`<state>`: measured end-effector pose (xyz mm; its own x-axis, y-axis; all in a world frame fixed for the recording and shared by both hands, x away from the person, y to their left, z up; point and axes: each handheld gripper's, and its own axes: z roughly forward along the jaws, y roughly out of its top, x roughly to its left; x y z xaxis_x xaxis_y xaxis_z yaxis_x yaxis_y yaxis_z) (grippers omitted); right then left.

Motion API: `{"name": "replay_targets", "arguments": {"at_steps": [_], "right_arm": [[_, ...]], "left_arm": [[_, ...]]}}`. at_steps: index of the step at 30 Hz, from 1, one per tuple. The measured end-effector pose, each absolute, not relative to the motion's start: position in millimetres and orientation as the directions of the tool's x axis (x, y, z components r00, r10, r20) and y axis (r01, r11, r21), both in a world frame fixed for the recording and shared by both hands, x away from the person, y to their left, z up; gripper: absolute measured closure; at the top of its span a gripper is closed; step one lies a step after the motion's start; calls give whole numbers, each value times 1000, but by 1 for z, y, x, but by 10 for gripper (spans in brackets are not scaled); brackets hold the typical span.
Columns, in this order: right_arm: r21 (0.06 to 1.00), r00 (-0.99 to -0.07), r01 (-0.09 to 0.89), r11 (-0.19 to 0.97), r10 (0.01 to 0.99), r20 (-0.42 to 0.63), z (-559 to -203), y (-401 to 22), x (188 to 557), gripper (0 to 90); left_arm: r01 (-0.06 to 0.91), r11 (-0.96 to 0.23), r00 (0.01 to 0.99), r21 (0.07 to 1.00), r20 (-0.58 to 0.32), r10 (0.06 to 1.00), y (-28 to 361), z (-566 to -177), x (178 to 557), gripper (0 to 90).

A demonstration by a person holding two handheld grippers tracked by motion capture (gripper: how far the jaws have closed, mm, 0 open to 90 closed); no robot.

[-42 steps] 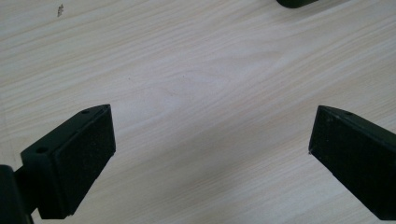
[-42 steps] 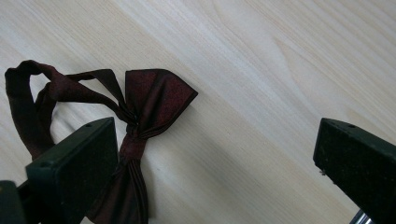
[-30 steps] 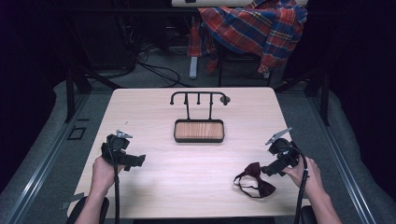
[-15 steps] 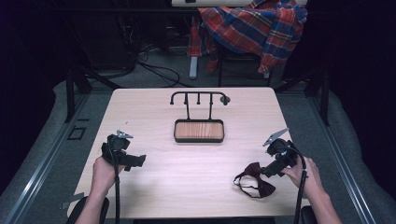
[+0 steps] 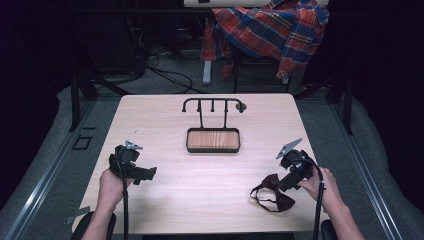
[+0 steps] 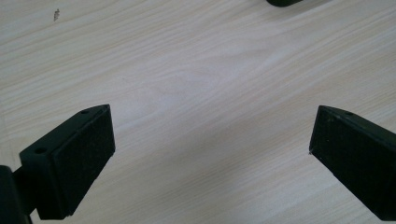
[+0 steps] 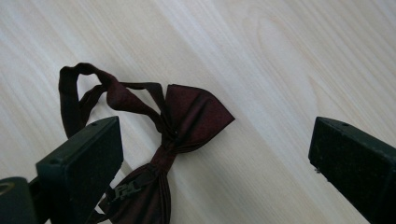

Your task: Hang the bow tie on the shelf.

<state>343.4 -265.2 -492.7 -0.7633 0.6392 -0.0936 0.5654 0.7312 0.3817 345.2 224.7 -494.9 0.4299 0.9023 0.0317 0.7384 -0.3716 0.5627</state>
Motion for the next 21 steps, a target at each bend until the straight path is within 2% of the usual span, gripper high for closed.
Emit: {"name": "replay_targets", "arguments": {"at_steps": [3, 5, 6, 11, 15, 20, 21], "right_arm": [[350, -785, 545, 762, 610, -104, -496, -258, 343, 14], [367, -784, 547, 753, 614, -93, -499, -256, 343, 14], [339, -802, 528, 779, 588, -104, -498, -253, 344, 14], [344, -816, 508, 790, 569, -103, -503, -244, 342, 16], [316, -840, 476, 821, 531, -114, -507, -233, 340, 80], [266, -860, 450, 853, 494, -128, -513, -223, 343, 242], [266, -860, 450, 853, 494, -128, -513, -223, 343, 242]], "left_arm": [[738, -372, 434, 563, 27, 901, 225, -495, 345, 2], [738, -370, 431, 564, 28, 902, 225, -495, 346, 2], [738, -374, 436, 562, 26, 900, 224, -495, 346, 2], [737, -373, 438, 564, 23, 899, 223, -495, 345, 2], [739, -372, 438, 563, 18, 899, 223, -494, 344, 2], [740, -372, 437, 561, 19, 899, 223, -495, 345, 2], [740, -372, 437, 561, 19, 899, 223, -495, 345, 2]]}}
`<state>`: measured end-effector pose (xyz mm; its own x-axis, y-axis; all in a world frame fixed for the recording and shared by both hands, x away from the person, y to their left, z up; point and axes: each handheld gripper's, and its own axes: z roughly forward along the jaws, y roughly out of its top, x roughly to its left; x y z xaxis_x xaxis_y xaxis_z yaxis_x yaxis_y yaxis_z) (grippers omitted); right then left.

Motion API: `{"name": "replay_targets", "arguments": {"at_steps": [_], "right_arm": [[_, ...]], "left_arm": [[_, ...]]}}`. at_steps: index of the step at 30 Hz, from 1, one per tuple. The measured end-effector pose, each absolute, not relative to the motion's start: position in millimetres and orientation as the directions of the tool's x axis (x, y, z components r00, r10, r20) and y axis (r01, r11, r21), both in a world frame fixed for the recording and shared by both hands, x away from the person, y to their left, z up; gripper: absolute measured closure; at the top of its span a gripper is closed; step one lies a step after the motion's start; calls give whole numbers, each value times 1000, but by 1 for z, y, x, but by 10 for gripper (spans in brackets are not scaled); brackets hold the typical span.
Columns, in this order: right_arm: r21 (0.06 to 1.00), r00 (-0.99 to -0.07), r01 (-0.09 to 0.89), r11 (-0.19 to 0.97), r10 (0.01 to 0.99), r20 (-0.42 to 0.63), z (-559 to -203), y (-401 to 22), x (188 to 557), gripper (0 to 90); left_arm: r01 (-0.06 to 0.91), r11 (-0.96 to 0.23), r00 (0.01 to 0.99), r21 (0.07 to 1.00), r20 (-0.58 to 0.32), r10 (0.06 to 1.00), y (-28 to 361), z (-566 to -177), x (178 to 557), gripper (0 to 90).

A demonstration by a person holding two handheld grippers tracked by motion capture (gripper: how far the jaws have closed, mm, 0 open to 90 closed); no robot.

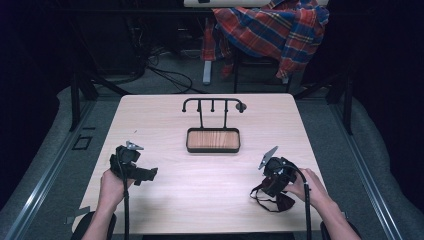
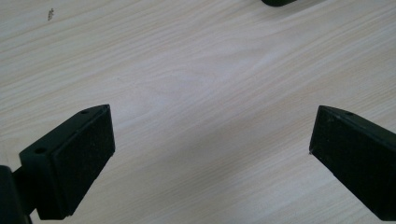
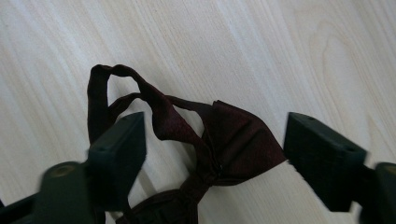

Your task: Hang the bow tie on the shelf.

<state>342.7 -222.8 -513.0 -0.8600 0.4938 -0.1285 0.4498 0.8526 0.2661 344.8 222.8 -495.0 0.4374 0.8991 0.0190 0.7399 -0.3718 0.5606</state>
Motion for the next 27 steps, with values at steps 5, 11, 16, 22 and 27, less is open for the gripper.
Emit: {"name": "replay_targets", "arguments": {"at_steps": [5, 11, 16, 22, 27], "right_arm": [[255, -875, 431, 865, 470, -115, -523, -215, 341, 476], [221, -888, 413, 883, 445, -116, -530, -210, 342, 709], [206, -886, 422, 883, 450, -112, -533, -211, 345, 785], [207, -867, 454, 867, 483, -122, -537, -206, 350, 845], [203, -841, 494, 846, 523, -135, -538, -203, 356, 846]], "left_arm": [[739, -372, 437, 561, 21, 899, 222, -495, 345, 2], [739, -375, 438, 559, 23, 899, 223, -495, 345, 3], [739, -376, 435, 559, 29, 900, 222, -495, 345, 3], [740, -375, 436, 559, 26, 899, 221, -495, 345, 3], [738, -375, 434, 560, 30, 900, 221, -495, 345, 3]]}}
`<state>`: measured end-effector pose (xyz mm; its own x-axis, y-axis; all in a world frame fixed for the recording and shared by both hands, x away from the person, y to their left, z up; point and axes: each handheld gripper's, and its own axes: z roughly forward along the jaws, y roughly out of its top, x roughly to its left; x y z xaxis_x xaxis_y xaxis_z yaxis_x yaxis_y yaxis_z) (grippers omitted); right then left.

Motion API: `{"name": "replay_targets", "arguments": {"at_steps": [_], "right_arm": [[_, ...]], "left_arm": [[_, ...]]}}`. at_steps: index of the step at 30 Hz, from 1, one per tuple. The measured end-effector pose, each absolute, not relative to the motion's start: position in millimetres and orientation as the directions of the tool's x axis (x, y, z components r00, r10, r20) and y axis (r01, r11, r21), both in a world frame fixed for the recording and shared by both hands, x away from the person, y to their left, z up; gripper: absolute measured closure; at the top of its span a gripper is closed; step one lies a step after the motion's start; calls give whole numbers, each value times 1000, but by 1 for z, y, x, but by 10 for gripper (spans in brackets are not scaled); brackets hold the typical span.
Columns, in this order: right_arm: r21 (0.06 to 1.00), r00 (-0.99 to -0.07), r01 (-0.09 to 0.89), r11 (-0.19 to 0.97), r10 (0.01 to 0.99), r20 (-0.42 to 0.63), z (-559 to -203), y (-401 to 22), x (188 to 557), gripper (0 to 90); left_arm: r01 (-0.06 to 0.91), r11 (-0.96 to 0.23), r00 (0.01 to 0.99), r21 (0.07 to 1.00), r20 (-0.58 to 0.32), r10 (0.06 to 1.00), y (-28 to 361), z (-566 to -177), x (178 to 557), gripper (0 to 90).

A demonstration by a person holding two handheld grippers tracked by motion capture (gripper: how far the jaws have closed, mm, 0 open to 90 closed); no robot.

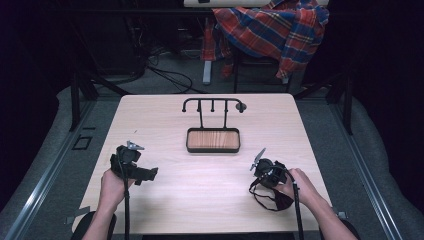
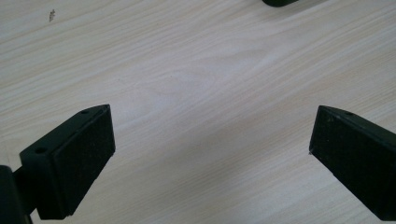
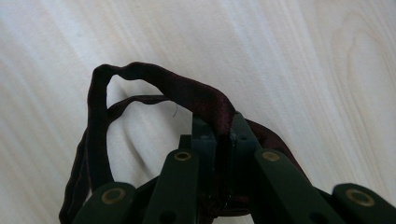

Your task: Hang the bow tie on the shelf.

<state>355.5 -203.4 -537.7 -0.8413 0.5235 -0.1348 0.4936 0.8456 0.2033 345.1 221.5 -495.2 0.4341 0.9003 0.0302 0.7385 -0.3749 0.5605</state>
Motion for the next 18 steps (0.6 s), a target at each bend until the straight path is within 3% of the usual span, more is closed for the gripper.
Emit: {"name": "replay_targets", "arguments": {"at_steps": [6, 8, 11, 18], "right_arm": [[179, -773, 591, 787, 615, -152, -537, -213, 365, 816], [191, -738, 626, 756, 654, -166, -540, -216, 367, 744], [183, -745, 615, 767, 641, -182, -538, -217, 368, 617], [174, -803, 550, 817, 575, -158, -540, -215, 365, 612]], "left_arm": [[739, -375, 438, 560, 23, 898, 221, -495, 345, 3], [739, -375, 438, 559, 23, 899, 221, -495, 345, 3], [739, -375, 438, 559, 23, 899, 221, -495, 345, 3], [740, -376, 439, 558, 22, 898, 220, -495, 345, 4]]}}
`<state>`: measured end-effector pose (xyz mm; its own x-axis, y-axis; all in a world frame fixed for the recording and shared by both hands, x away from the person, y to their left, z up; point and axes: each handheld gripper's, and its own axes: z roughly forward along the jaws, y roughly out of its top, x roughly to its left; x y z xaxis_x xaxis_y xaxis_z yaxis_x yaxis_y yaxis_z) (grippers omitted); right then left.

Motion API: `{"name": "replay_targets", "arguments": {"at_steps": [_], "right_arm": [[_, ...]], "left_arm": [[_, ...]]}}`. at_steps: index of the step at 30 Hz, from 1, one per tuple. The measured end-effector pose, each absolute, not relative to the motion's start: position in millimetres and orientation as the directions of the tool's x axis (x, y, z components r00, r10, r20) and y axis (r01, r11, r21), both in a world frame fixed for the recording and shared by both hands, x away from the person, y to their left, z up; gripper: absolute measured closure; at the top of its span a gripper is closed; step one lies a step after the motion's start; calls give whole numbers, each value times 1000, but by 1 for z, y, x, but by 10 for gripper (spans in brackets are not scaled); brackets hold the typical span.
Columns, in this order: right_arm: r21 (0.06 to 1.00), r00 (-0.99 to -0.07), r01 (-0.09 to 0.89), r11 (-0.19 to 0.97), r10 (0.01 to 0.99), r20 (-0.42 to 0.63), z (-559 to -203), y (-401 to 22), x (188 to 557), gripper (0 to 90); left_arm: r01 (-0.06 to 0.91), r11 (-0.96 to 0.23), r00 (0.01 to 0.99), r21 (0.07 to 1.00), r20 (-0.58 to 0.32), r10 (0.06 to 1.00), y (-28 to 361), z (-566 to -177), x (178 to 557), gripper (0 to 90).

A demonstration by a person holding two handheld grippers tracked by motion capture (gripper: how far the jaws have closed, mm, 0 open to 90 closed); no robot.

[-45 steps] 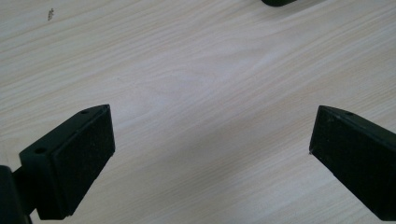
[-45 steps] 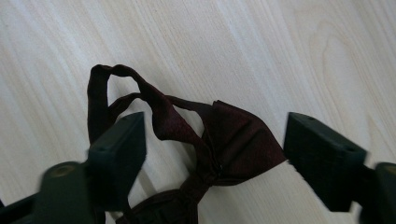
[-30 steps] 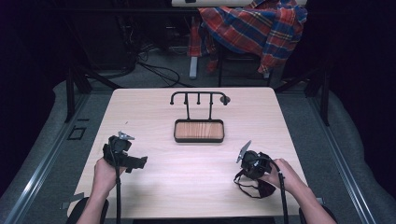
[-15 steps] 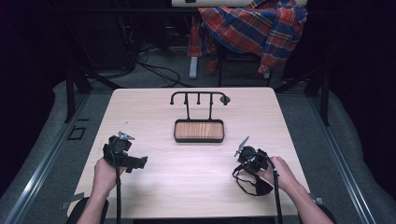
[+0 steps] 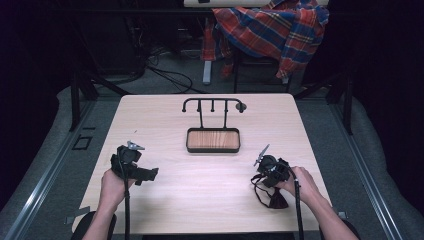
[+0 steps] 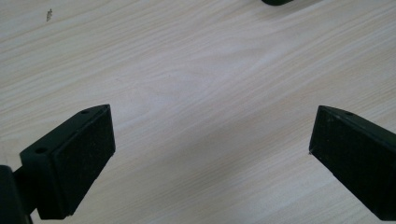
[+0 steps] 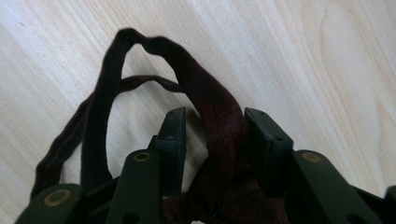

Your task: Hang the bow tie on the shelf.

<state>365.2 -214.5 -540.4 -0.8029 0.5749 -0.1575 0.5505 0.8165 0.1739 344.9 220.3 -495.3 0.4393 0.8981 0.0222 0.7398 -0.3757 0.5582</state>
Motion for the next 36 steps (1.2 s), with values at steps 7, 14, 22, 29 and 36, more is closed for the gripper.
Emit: {"name": "replay_targets", "arguments": {"at_steps": [7, 14, 22, 29, 36], "right_arm": [[177, -797, 564, 806, 588, -138, -541, -218, 367, 700], [175, -787, 575, 799, 599, -146, -541, -219, 367, 810], [190, -777, 582, 791, 609, -158, -538, -219, 364, 877], [231, -758, 590, 773, 629, -171, -531, -221, 363, 882], [267, -741, 575, 773, 631, -230, -517, -222, 358, 885]], "left_arm": [[739, -380, 443, 557, 24, 896, 221, -495, 345, 6], [737, -385, 446, 556, 28, 894, 220, -495, 345, 6], [741, -379, 438, 554, 28, 899, 222, -495, 345, 6], [739, -381, 442, 556, 28, 897, 220, -495, 345, 6], [740, -381, 442, 555, 26, 897, 221, -495, 345, 6]]}}
